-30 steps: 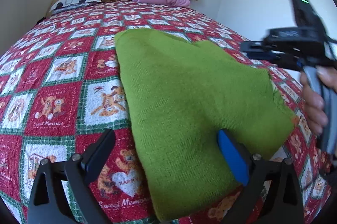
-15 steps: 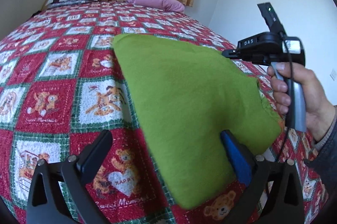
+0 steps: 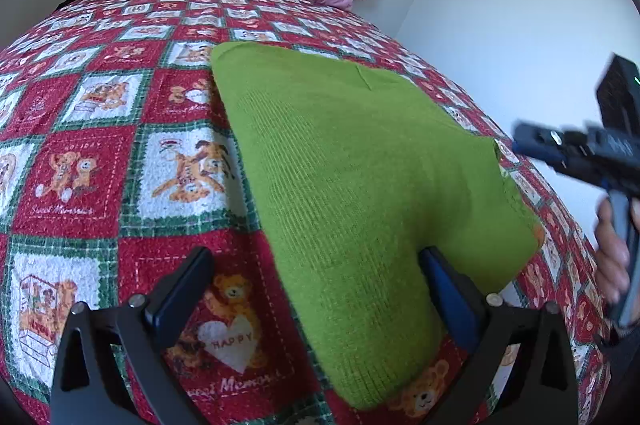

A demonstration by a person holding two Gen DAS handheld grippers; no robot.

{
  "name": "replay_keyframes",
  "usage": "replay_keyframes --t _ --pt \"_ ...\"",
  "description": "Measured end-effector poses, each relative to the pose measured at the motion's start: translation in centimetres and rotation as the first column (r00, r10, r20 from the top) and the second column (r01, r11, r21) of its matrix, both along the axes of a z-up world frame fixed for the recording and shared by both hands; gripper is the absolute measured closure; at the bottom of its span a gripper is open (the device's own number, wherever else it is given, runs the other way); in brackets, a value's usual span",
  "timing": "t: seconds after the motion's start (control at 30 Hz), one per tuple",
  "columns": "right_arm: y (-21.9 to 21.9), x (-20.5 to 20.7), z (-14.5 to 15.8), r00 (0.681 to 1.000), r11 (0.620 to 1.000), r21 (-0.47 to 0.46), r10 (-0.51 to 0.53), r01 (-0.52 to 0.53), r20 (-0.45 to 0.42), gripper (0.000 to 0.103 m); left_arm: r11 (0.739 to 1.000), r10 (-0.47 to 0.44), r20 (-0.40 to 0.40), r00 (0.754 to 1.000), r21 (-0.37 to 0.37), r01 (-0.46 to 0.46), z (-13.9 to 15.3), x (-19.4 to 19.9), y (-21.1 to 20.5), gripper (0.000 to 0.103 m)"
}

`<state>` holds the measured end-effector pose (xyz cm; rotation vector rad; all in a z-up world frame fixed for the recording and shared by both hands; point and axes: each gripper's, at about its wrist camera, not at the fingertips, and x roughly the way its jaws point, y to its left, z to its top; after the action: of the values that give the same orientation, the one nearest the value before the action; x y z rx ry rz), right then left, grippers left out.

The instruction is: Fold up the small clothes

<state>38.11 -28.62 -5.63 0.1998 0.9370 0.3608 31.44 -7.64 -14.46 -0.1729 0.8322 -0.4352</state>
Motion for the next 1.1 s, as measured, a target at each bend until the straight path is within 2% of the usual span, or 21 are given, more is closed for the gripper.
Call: replay_keyframes --t 0.07,0.1,0.13,0.17,0.23,0.3,0.37,0.47,0.5,0.53,0.6,0.63,0.7,0.73,0.8,0.9,0.97,1.03,1.1 --pt "0.8 -1.1 -1.0 0.999 0.999 -0.006 0.033 -0.034 -0.019 0.066 1.000 0.000 0.001 1.000 0.001 0.000 0.0 0.0 0.0 0.000" --pt "1.4 -1.3 -1.5 0.999 0.998 -0.034 0.046 -0.046 -0.024 0.080 1.000 -0.001 0.005 1.000 0.001 0.001 0.0 0.0 0.0 0.000" --pt "2.0 -1.5 -2.0 0.998 0.994 -0.101 0.044 -0.048 -0.034 0.097 1.000 -0.003 0.010 1.000 -0.001 0.003 0.1 -0.1 0.1 0.000" --pt "2.0 -1.6 -2.3 0.999 0.989 -0.144 0.033 -0.038 -0.037 0.098 1.000 -0.005 0.020 1.000 -0.006 0.005 0.3 -0.2 0.1 0.000" --pt "1.4 -2.3 -1.6 1.000 0.986 -0.168 0.008 -0.009 -0.003 0.098 1.000 0.007 0.059 0.998 -0.028 -0.006 0.8 -0.8 0.7 0.000" --pt "0.4 -3.3 -0.1 0.998 0.975 -0.218 -0.034 0.045 0.054 0.099 0.996 0.052 0.128 0.990 -0.085 -0.041 1.7 -1.9 2.0 0.000" --pt "-0.4 -3.5 -0.1 0.997 0.971 -0.229 -0.051 0.061 0.051 0.098 0.992 0.082 0.155 0.985 -0.108 -0.066 2.0 -2.4 2.7 0.000" --pt "-0.5 -2.3 -3.3 0.998 0.966 -0.260 -0.029 0.012 -0.062 0.098 0.996 0.075 0.084 0.994 -0.055 -0.071 1.2 -1.0 1.9 0.000" --pt "-0.2 -2.2 -3.9 0.998 0.960 -0.281 -0.020 0.000 -0.066 0.097 0.998 0.067 0.053 0.996 -0.024 -0.065 0.8 -0.5 1.4 0.000" --pt "-0.2 -2.3 -3.5 0.999 0.959 -0.284 -0.027 0.012 -0.047 0.096 0.998 0.059 0.038 0.998 -0.008 -0.059 0.6 -0.3 1.0 0.000" --pt "-0.5 -2.4 -1.6 0.998 0.969 -0.245 -0.049 0.041 -0.027 0.081 0.999 0.046 0.023 0.999 0.015 -0.046 0.4 -0.3 0.8 0.000" --pt "-0.5 -2.6 -0.6 0.998 0.964 -0.256 -0.065 0.064 0.006 0.077 0.998 0.052 0.016 0.999 0.019 -0.052 0.3 -0.2 0.8 0.000" --pt "0.7 -3.1 1.8 0.990 0.943 -0.316 -0.068 0.105 0.125 0.076 0.998 0.065 0.005 0.998 0.013 -0.065 0.1 -0.2 1.1 0.000" --pt "1.7 -3.0 2.7 0.986 0.941 -0.327 -0.040 0.092 0.164 0.076 0.998 0.068 -0.001 0.998 0.013 -0.068 0.0 0.0 1.2 0.000" --pt "3.5 -2.2 3.5 0.982 0.959 -0.282 0.045 0.009 0.183 0.076 0.997 0.071 -0.001 0.997 0.016 -0.071 -0.1 -0.2 1.2 0.000" --pt "5.4 0.4 2.1 0.986 0.966 -0.252 0.097 -0.061 0.134 0.076 0.997 0.082 0.019 0.996 0.010 -0.082 0.1 -0.6 1.5 0.000" --pt "5.3 3.1 -0.5 0.995 0.961 -0.272 0.070 -0.049 0.070 0.076 0.994 0.108 0.067 0.992 -0.023 -0.107 0.8 -1.4 2.1 0.000" --pt "4.6 4.7 -3.6 0.998 0.967 -0.248 0.051 -0.054 -0.020 0.078 0.991 0.131 0.109 0.985 -0.033 -0.128 1.6 -2.0 2.3 0.000" --pt "3.3 4.3 -4.2 0.997 0.980 -0.190 0.071 -0.065 0.024 0.079 0.989 0.144 0.125 0.982 -0.029 -0.142 2.4 -1.7 2.2 0.000"
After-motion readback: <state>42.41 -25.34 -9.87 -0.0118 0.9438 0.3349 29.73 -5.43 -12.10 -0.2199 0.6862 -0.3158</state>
